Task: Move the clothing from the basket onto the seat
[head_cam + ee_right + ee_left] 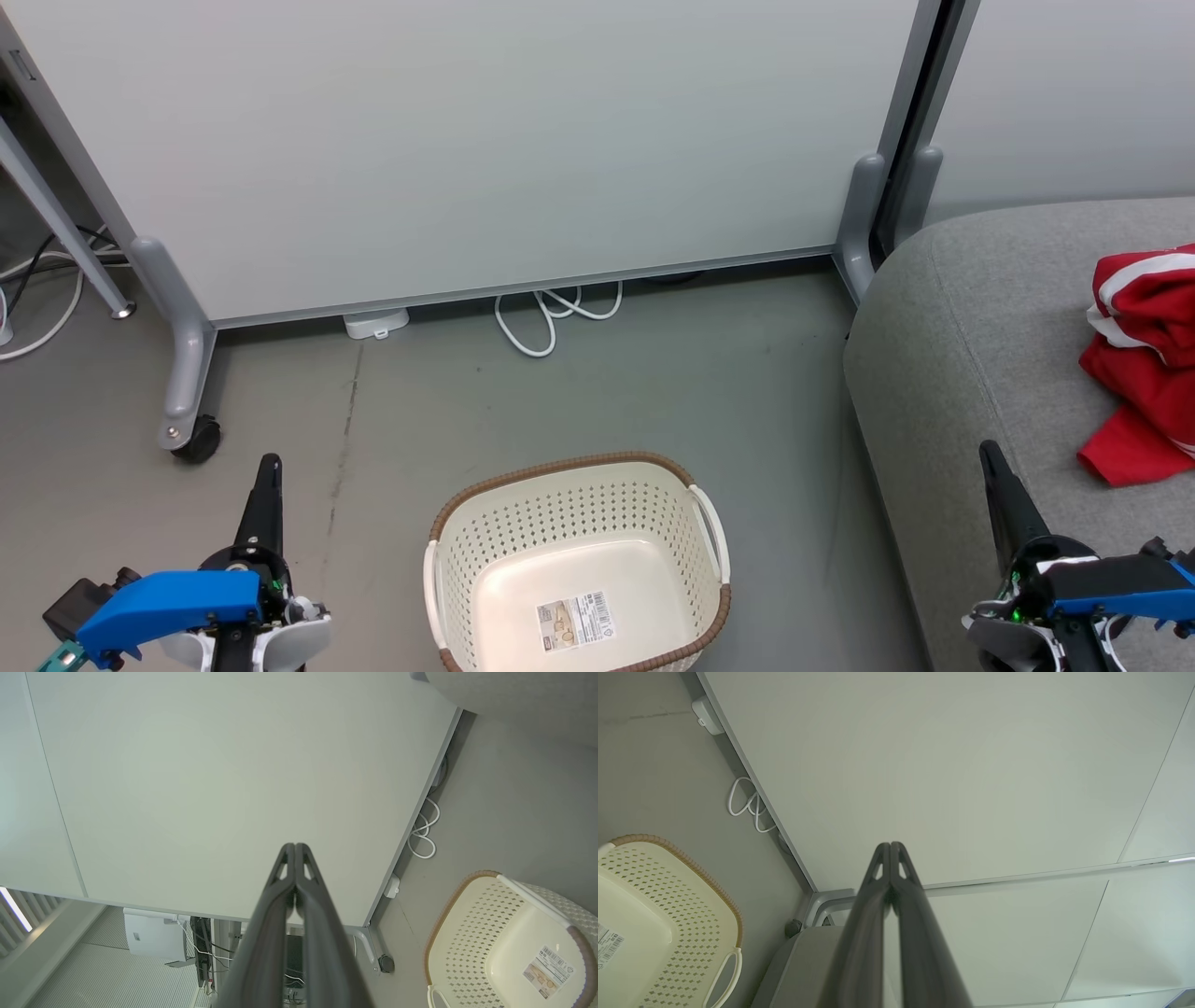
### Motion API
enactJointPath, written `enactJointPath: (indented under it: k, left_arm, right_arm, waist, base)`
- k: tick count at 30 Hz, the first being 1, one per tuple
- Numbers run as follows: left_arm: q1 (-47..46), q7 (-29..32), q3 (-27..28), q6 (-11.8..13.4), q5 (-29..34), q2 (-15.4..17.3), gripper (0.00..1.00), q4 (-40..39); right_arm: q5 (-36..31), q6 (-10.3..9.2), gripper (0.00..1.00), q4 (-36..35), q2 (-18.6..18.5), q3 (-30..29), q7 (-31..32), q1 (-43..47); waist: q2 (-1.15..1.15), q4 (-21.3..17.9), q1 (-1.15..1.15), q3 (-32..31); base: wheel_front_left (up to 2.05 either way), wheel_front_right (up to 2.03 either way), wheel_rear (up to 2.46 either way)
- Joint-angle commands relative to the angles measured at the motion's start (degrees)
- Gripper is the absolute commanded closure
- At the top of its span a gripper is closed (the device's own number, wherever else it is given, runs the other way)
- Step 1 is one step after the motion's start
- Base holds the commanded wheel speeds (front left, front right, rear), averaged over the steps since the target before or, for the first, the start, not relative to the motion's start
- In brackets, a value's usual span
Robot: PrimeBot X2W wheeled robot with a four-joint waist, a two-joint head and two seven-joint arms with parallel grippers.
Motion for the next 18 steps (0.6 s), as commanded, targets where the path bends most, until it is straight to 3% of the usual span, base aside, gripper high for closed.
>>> enactJointPath:
  k: [1, 18]
  left_arm:
    - [-1.05, 0.44, 0.47, -0.15, -1.09, -0.01, 1.0, -0.55]
    - [-1.51, 2.27, 1.31, -0.18, -7.38, -0.03, 1.0, -1.6]
  right_arm:
    - [1.38, 0.02, 1.0, -0.39, 0.02, -0.23, 0.31, -0.94]
    - [8.68, 0.02, 1.0, -0.51, 0.05, -0.42, 1.55, -1.34]
  waist:
    - [0.0, -0.02, 0.0, 0.02]
    - [0.0, -0.24, 0.0, 0.23]
  base:
    - [0.0, 0.0, 0.0]
    - [0.0, 0.0, 0.0]
